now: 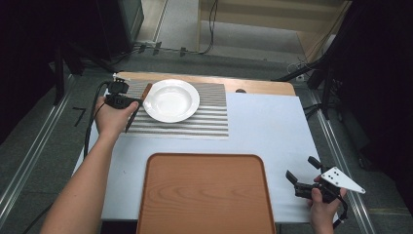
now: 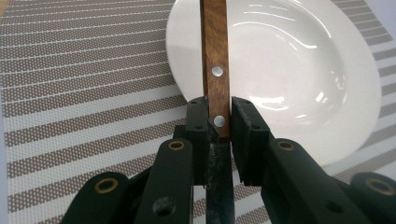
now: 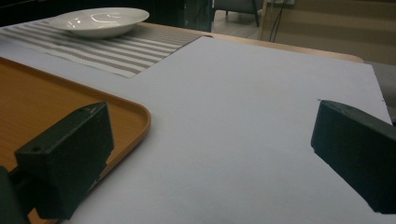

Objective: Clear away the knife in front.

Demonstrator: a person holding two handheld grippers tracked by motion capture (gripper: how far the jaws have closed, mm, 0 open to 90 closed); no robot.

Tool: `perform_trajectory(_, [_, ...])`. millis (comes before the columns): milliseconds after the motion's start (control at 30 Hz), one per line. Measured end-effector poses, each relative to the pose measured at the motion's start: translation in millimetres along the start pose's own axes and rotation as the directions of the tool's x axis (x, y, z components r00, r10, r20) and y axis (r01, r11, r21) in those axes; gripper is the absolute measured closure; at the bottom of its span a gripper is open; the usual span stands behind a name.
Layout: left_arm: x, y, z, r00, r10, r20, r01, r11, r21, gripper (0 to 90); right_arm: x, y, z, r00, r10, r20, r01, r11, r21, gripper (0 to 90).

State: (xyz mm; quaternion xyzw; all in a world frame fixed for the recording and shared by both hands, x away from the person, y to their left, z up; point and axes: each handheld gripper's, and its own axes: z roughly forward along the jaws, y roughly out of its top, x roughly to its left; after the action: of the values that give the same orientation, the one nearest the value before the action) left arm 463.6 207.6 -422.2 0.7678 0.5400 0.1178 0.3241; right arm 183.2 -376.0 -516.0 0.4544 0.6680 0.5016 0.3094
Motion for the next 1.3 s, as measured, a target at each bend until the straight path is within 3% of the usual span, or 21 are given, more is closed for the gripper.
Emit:
perform_trajectory(567, [-34.0,-20.2,-32.0,0.9940,0.106,0.026,-0.105,0.9943,-0.017,77.0,0.3,-0.1,-0.2,1.0000,-0.004,0.005,0.004,1.000,0.001,0.0])
perform_trajectory(867, [-46.0,-36.7,-43.3,0.9892,0.137,0.051,-0.137,0.9904,-0.022,77.0,1.0,-0.1,-0.2,1.0000,-0.006,0.007,0.006,1.000,0.001,0.0])
perform_trajectory(1067, [-58.6,-48.2,-49.1,0.9818,0.181,0.057,-0.180,0.9834,-0.020,77.0,1.2,-0.1,-0.1,0.9999,-0.007,0.007,0.007,1.000,0.002,0.0])
perform_trajectory(1300, [-74.2,-62.7,-53.1,0.9735,0.206,0.099,-0.205,0.9785,-0.018,77.0,1.3,-0.1,-0.2,0.9999,-0.009,0.007,0.009,1.000,0.002,0.0])
